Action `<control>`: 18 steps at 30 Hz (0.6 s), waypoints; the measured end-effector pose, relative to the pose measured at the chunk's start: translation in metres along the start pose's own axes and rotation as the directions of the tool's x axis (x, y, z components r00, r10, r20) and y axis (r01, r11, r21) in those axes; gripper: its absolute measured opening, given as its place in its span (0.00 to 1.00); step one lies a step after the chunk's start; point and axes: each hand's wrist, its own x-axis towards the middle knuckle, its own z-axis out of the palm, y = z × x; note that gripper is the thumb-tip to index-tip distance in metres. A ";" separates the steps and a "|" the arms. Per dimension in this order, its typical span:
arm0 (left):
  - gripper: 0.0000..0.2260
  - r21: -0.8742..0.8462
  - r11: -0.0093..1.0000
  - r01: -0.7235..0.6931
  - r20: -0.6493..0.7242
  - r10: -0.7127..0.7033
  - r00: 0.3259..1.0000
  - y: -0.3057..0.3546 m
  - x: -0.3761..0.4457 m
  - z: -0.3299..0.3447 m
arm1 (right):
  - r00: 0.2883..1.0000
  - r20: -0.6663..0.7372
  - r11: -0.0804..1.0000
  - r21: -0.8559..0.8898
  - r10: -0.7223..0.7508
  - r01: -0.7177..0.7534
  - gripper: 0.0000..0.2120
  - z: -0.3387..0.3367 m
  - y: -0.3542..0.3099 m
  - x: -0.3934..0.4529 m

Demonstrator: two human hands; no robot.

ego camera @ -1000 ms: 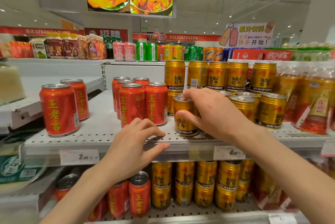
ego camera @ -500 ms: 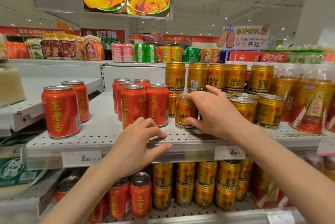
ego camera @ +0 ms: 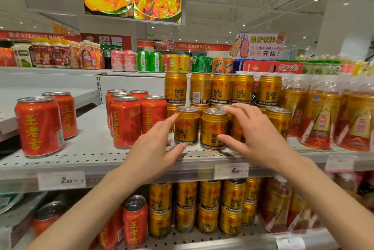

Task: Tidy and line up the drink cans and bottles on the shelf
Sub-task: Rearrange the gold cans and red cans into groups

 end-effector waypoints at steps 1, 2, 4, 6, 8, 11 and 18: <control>0.36 0.006 1.000 0.010 -0.007 -0.010 1.000 0.002 0.006 0.007 | 1.000 -0.016 1.000 0.007 0.001 -0.001 0.39 0.004 0.001 -0.001; 0.37 0.005 1.000 0.024 -0.020 -0.024 1.000 0.002 0.010 0.013 | 0.999 -0.032 1.000 0.017 0.002 -0.002 0.40 0.007 0.002 -0.001; 0.37 -0.013 0.999 0.043 -0.038 -0.044 0.998 0.000 0.017 0.021 | 0.998 -0.055 0.999 0.042 0.010 -0.008 0.40 0.011 0.004 0.000; 0.37 -0.029 0.999 0.042 -0.033 -0.043 0.999 -0.001 0.020 0.025 | 0.998 -0.067 0.998 0.055 0.008 -0.005 0.39 0.015 0.006 0.001; 0.37 -0.046 0.998 0.040 -0.013 -0.041 0.999 -0.002 0.022 0.026 | 0.997 -0.081 0.998 0.062 0.002 0.003 0.38 0.017 0.007 0.001; 0.37 -0.082 0.995 0.050 -0.005 -0.051 0.999 -0.002 0.022 0.025 | 0.994 -0.110 0.997 0.083 -0.001 0.010 0.36 0.020 0.007 0.000; 0.24 -0.223 0.974 0.038 -0.108 -0.063 0.992 0.006 0.002 0.010 | 0.976 -0.211 0.974 0.224 0.060 -0.012 0.33 0.025 -0.001 -0.016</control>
